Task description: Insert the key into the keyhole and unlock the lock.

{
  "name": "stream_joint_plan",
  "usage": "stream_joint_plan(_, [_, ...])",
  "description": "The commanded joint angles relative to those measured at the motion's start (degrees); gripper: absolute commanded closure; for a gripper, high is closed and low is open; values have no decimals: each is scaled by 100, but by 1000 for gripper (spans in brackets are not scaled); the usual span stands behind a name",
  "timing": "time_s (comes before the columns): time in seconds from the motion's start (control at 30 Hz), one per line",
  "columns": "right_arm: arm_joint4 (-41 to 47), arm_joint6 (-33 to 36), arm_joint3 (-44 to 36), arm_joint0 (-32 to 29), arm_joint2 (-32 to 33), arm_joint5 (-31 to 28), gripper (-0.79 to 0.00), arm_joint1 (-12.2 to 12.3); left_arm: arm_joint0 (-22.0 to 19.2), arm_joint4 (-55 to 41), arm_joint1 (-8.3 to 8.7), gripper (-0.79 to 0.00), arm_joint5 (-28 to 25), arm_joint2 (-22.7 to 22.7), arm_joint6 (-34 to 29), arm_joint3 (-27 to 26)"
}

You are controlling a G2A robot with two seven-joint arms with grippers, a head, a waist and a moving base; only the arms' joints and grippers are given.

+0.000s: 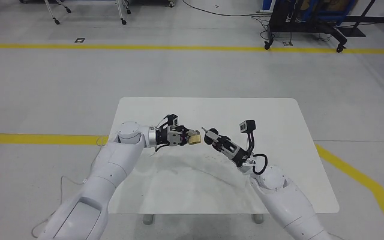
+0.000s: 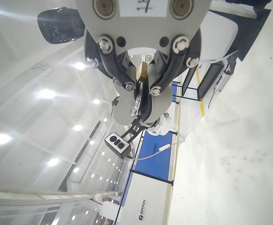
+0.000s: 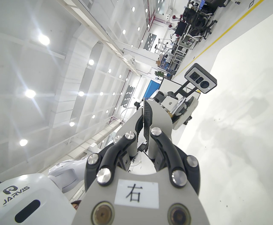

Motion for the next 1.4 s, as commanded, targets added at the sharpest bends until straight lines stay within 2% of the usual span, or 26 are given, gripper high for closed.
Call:
stream_joint_plan(0.0, [-7, -1, -142, -98, 44, 14, 0, 10, 2, 138, 5, 0, 19, 16, 211, 0])
stream_joint_plan(0.13, [-7, -1, -142, -98, 44, 14, 0, 10, 15, 345, 1, 0, 198, 71, 563, -13])
stream_joint_plan(0.3, [-7, -1, -142, -98, 44, 14, 0, 10, 30, 345, -21, 0, 461, 103, 690, -21])
stream_joint_plan(0.43, [-188, -3, -418, -251, -16, 759, 0, 26, 55, 154, -42, 0, 623, 76, 602, 0])
stream_joint_plan(0.6, [460, 33, -840, -520, 87, 1646, 0, 42, 43, -90, -94, 0, 953, 94, 496, 93])
stream_joint_plan(0.7, [1148, 329, -961, -605, 151, 1712, 0, 38, 0, 55, -119, 0, 1064, 201, 482, 151])
stream_joint_plan(1.03, [1157, 285, -951, -616, 153, 1757, 0, 36, -10, 87, -128, 0, 1087, 224, 528, 177])
stream_joint_plan(1.17, [942, 74, -1044, -677, 223, 2414, 0, 66, 109, 15, -114, 0, 1278, 162, 813, 60])
stream_joint_plan(1.37, [216, -492, -1890, -1245, 424, 3566, 0, 163, 243, 68, -79, 0, 1429, 80, 1276, -207])
